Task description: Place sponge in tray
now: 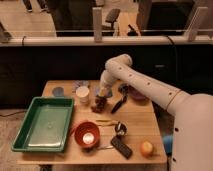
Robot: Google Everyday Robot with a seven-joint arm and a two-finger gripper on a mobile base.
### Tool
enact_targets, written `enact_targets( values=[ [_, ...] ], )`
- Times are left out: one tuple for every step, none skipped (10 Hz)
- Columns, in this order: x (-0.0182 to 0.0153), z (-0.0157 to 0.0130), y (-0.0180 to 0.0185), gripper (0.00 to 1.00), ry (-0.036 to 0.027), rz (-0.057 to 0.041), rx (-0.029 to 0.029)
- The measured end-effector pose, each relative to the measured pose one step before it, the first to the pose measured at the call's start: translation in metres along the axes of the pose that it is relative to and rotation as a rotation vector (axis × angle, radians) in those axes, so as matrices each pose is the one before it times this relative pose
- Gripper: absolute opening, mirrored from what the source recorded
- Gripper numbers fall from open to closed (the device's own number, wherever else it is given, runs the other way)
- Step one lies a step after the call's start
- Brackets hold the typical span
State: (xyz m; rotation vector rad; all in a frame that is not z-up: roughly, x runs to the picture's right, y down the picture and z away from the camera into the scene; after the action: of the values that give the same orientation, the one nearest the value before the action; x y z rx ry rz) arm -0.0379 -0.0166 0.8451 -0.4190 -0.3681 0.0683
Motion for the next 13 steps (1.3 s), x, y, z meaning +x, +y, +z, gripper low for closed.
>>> enact_targets(
  values=[
    [-0.01818,-0.00612,0.0013,0.02,-0.01168,-0.0541,-0.00086],
    [-0.01627,-0.00661,0.00186,0.02,-0.01156,-0.05834,-0.00216],
    [-0.01232,-0.00322,0.00089,0.02,-0.01004,-0.04239,-0.00395],
    [-0.01246,0.00049,0.00113,0.02,-0.00986,-0.03899,-0.00788],
    [-0.02182,0.00237,0.0015,0.02,-0.01646,-0.06777,-0.01759],
    [-0.00977,0.00095,0.00084,0.02,-0.00557,-0.03431,-0.01202],
    [-0.00649,0.00097,0.0009,0.02,-0.0033,-0.02495,-0.01038],
    [-0.01661,0.0036,-0.00079,0.02,-0.00694,-0.04798,-0.01734],
    [-0.01418,0.00375,-0.00134,0.02,-0.00647,-0.03841,-0.01424],
    [-0.00946,0.00158,-0.00018,0.02,-0.00461,-0.03643,-0.01432],
    [-0.00678,0.00171,0.00063,0.02,-0.00416,-0.02699,-0.01463],
    [-0.01581,0.00465,-0.00221,0.02,-0.00851,-0.04627,-0.02267],
    [-0.01108,0.00398,-0.00212,0.02,-0.00541,-0.03228,-0.01628]
  ],
)
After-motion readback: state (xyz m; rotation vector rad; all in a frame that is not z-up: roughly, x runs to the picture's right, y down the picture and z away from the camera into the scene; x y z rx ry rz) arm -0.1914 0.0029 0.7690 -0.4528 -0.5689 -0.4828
